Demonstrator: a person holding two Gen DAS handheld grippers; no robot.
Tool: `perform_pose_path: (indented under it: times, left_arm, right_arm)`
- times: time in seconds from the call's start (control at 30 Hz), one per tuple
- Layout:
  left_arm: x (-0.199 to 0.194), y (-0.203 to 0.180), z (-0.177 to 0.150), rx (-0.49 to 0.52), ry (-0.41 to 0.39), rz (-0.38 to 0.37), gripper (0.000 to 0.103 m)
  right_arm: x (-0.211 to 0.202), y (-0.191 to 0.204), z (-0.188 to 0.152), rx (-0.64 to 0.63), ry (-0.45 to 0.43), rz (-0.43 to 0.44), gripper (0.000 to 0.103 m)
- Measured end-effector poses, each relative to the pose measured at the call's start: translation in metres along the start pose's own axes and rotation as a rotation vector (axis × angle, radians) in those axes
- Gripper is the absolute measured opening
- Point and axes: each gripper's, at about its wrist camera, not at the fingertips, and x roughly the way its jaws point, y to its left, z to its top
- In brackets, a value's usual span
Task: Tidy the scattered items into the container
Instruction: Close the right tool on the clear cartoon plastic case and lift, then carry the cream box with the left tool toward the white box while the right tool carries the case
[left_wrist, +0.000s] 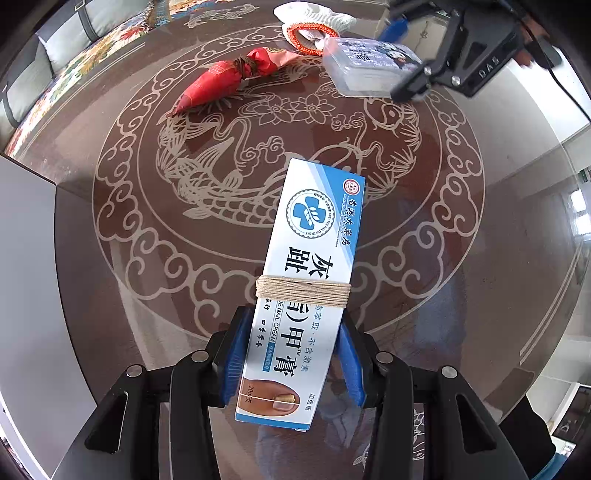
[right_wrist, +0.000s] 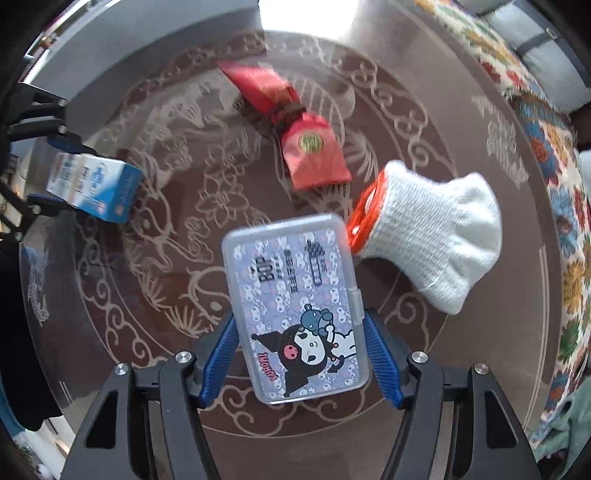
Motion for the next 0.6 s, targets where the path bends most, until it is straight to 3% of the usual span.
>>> perform_pose_path:
  times: [0.2, 0.4, 0.6]
  left_arm:
    - [-0.018, 0.017, -0.012, -0.051, -0.002, 0.006, 0.045]
    - [-0.037, 0.031, -0.033, -0.144, -0.011, 0.025, 0.046]
    - [-0.04, 0.019, -0.062, -0.214, -0.037, 0.034, 0.046]
  right_arm:
    - [-0.008, 0.011, -0.028, 0.24, -0.084, 0.012, 0.062]
    - [-0.016, 0.063, -0.074, 0.572, -0.171, 0.029, 0.062]
    - [-0.017, 0.125, -0.103, 0.746, -0.264, -0.031, 0.061]
